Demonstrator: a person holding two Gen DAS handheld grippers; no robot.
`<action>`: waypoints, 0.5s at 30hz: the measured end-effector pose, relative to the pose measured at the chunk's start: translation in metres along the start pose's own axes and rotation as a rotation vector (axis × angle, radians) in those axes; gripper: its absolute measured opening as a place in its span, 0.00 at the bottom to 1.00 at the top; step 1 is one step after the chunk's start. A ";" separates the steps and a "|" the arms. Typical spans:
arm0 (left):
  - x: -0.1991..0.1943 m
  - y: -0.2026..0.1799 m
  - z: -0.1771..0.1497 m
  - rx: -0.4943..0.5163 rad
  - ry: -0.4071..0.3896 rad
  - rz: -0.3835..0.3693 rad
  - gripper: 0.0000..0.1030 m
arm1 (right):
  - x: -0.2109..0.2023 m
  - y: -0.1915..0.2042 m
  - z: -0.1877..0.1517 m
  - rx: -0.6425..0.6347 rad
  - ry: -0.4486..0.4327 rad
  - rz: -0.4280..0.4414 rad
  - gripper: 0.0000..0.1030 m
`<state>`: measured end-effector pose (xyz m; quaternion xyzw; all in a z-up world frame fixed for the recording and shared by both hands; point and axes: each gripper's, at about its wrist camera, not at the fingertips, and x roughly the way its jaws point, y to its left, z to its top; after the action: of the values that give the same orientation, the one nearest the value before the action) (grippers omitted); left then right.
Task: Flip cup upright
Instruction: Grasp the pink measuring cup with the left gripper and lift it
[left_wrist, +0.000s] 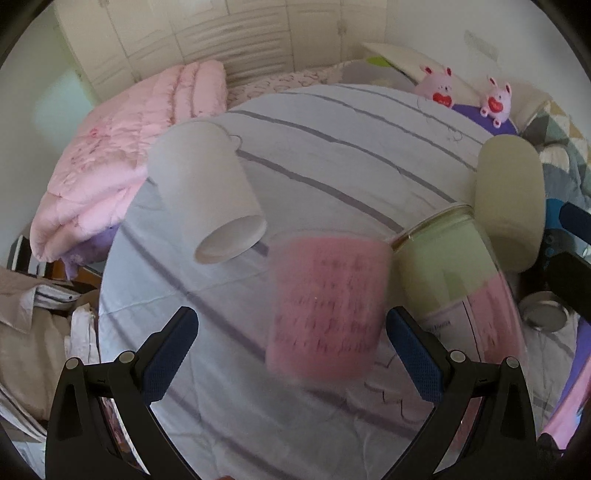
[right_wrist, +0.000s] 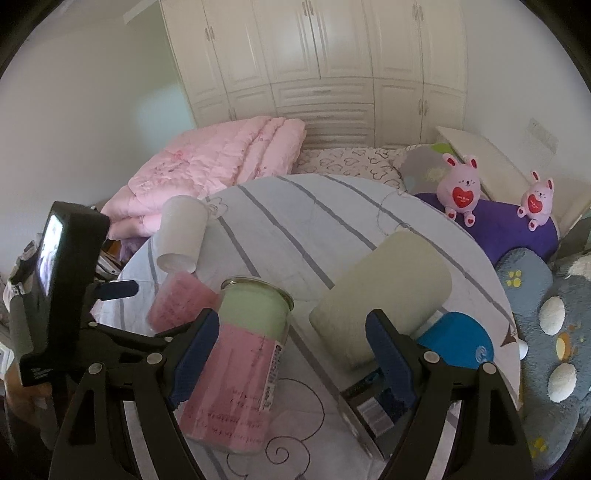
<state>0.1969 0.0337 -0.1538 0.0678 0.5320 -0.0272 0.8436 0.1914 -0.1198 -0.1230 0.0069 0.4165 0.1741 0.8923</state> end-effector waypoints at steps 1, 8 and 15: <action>0.002 -0.001 0.002 0.001 0.004 -0.015 1.00 | 0.002 0.000 0.000 0.001 0.003 0.001 0.80; 0.008 0.004 0.006 -0.027 0.014 -0.066 0.95 | 0.007 -0.003 0.001 0.004 0.013 0.005 0.80; 0.014 0.013 0.002 -0.083 0.047 -0.102 0.62 | 0.008 -0.002 0.000 0.005 0.024 0.010 0.80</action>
<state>0.2067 0.0463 -0.1648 0.0060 0.5552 -0.0464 0.8304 0.1967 -0.1195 -0.1289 0.0091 0.4274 0.1776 0.8864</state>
